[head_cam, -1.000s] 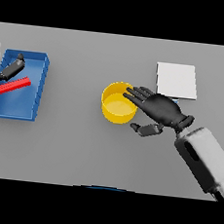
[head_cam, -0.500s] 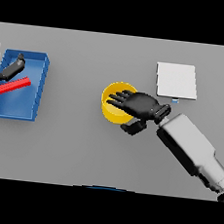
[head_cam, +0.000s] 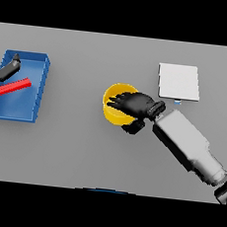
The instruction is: Pick up the red beaker and tilt it to pour out 1 green nut into yellow bowl. Pick up the yellow bowl and place it on the metallic measuring scale.
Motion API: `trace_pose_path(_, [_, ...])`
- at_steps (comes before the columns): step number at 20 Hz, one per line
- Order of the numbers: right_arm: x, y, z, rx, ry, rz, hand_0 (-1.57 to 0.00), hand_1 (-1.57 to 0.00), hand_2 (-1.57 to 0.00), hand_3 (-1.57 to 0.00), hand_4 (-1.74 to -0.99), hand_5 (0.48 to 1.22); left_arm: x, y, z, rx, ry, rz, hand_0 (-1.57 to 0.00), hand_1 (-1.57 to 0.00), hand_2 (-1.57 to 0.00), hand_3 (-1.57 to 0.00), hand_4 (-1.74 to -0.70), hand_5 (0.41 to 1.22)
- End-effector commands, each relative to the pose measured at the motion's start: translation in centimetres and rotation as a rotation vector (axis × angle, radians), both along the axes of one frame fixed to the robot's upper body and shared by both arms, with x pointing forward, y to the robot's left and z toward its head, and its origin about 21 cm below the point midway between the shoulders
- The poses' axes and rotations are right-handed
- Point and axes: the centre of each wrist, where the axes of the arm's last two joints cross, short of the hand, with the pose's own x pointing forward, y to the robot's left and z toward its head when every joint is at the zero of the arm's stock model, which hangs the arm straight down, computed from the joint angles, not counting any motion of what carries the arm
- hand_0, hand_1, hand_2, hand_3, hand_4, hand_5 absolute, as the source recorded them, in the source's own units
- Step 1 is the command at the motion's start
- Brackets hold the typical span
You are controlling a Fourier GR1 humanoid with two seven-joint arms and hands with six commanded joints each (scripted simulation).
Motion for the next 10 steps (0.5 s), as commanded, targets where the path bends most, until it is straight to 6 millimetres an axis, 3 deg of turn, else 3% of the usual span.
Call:
trace_pose_path(1, [0.08,0.05,-0.28,-0.012,0.014,-0.006,0.0,0.0,0.0,-0.01,-1.276,0.744,0.28,0.16,0.02,-0.009,0.009,0.008,0.0,0.0,0.0,0.0,-0.75,0.699])
trace_pose_path(4, [0.34,0.02,-0.5,-0.024,0.035,-0.027,0.0,0.0,-0.02,-0.07,-1.289,0.758,0.37,-0.16,-0.24,-0.006,-0.004,-0.003,0.0,0.0,0.0,0.0,-0.75,0.699])
trace_pose_path(6, [0.57,-0.17,-0.26,-0.032,0.054,-0.062,-0.03,-0.04,-0.07,-0.14,-1.302,0.805,0.24,0.34,-0.44,-0.007,-0.002,0.009,0.0,0.0,0.0,0.0,-0.75,0.701])
trace_pose_path(7, [0.21,0.08,-0.44,-0.039,0.061,-0.057,-0.16,-0.14,-0.15,-0.18,-1.321,0.839,0.48,0.16,-0.08,-0.008,-0.002,0.005,0.0,0.0,0.0,0.0,-0.75,0.701])
trace_pose_path(8, [0.33,0.02,-0.45,-0.034,0.063,-0.043,-0.44,-0.42,-0.38,-0.24,-1.351,0.915,0.37,0.03,-0.12,-0.012,-0.007,-0.011,0.0,0.0,0.0,0.0,-0.75,0.7])
trace_pose_path(10, [0.35,-0.19,-0.4,-0.02,0.084,-0.022,-0.85,-0.84,-0.81,-0.4,-1.463,1.025,0.37,0.09,-0.06,-0.002,0.002,0.0,0.0,0.0,0.0,0.0,-0.76,0.704])
